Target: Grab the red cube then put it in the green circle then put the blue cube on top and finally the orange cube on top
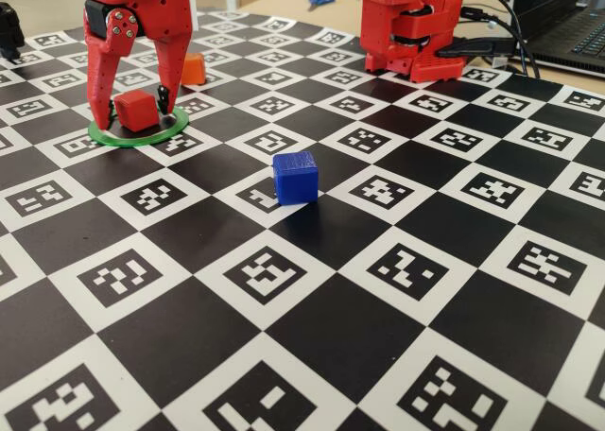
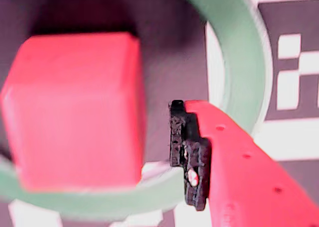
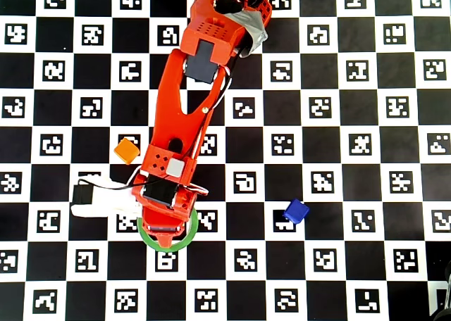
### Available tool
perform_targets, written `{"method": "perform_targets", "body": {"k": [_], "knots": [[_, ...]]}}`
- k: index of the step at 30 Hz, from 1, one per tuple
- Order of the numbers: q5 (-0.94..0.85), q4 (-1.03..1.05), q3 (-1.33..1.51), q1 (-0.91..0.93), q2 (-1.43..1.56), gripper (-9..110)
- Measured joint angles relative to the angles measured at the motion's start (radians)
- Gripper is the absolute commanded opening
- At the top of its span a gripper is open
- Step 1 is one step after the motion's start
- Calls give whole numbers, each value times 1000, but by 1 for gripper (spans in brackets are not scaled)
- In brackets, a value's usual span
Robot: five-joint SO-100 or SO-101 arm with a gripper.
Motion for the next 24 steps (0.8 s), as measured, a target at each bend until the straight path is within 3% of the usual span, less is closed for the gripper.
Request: {"method": "perform_targets", "body": {"k": [17, 24], "knots": [[71, 86, 35, -69, 374, 44], [253, 178, 38, -206, 443, 44]]}}
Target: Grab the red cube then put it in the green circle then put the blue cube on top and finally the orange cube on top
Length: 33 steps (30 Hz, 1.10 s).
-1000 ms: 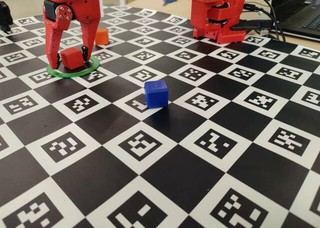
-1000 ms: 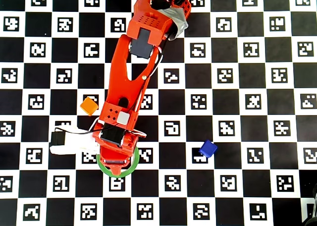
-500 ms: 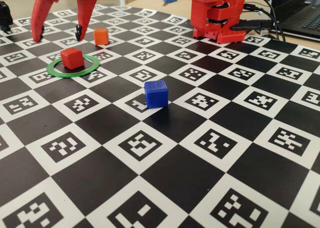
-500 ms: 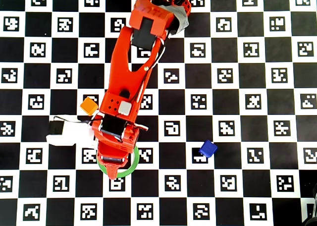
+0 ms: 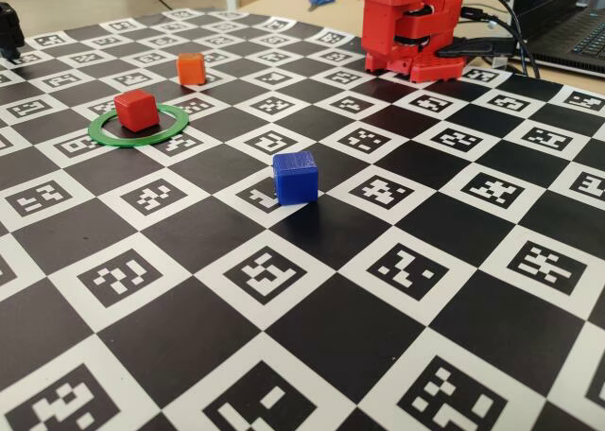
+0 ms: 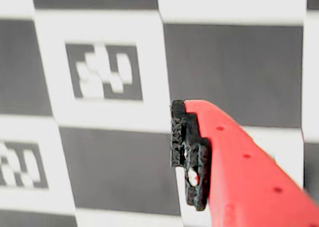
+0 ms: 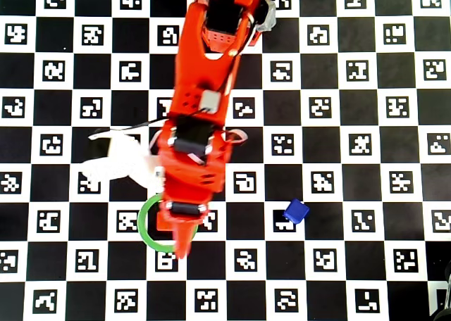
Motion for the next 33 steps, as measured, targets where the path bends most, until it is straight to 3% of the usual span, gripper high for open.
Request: {"method": "perform_targets", "body": {"k": [6, 20, 33], "knots": [[216, 63, 0, -121, 0, 42], [408, 100, -100, -350, 0, 42], [623, 179, -313, -462, -201, 36]]}}
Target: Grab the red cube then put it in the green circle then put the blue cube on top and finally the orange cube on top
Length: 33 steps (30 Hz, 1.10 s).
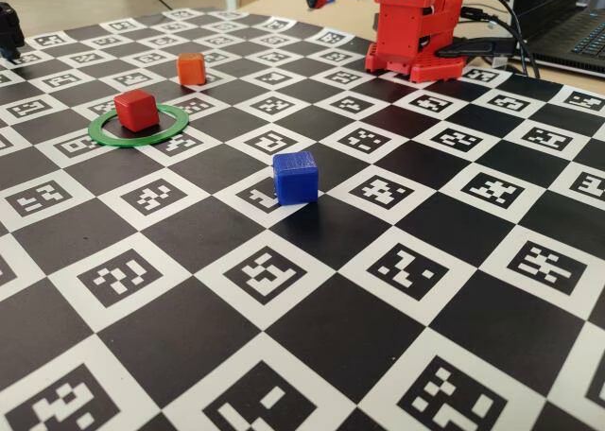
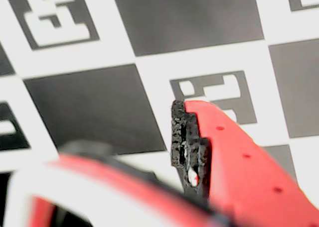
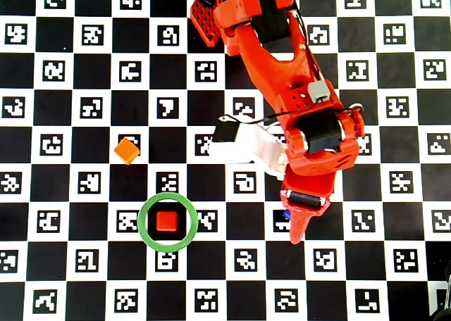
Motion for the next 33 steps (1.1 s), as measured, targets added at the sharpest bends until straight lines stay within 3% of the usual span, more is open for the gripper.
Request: {"method": "perform_targets", "body": {"k": [12, 33], "knots": [[120, -2, 20, -20, -63, 40], [147, -337, 445, 2, -66, 40]]}}
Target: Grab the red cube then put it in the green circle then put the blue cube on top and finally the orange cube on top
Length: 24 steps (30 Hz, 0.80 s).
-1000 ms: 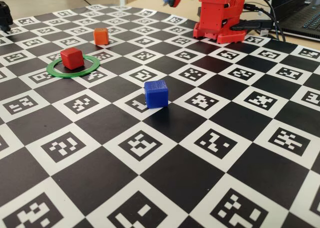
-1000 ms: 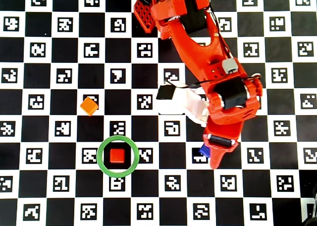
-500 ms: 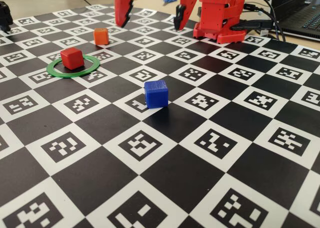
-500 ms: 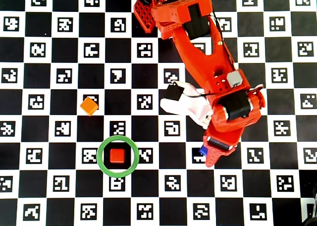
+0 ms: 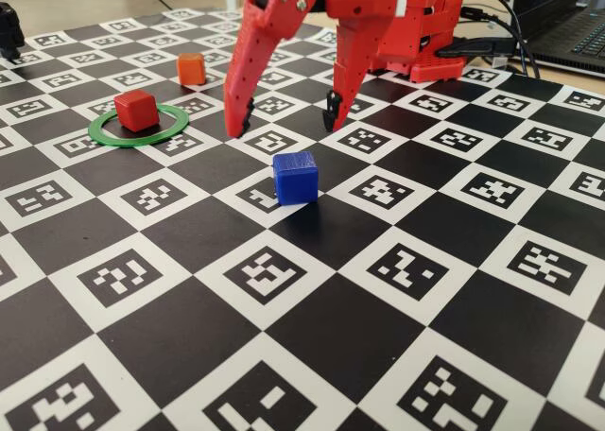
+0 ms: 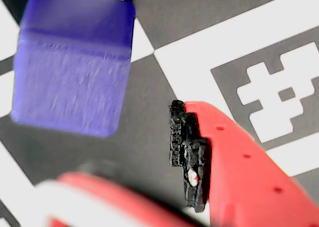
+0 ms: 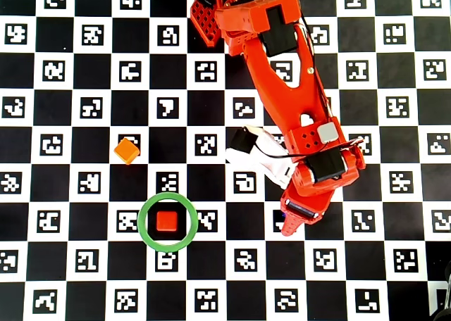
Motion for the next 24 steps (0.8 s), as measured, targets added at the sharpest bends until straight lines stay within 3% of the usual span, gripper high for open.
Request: {"method": "perform_targets", "body": {"k": [24], "knots": [[26, -101, 37, -8, -52, 40]]}}
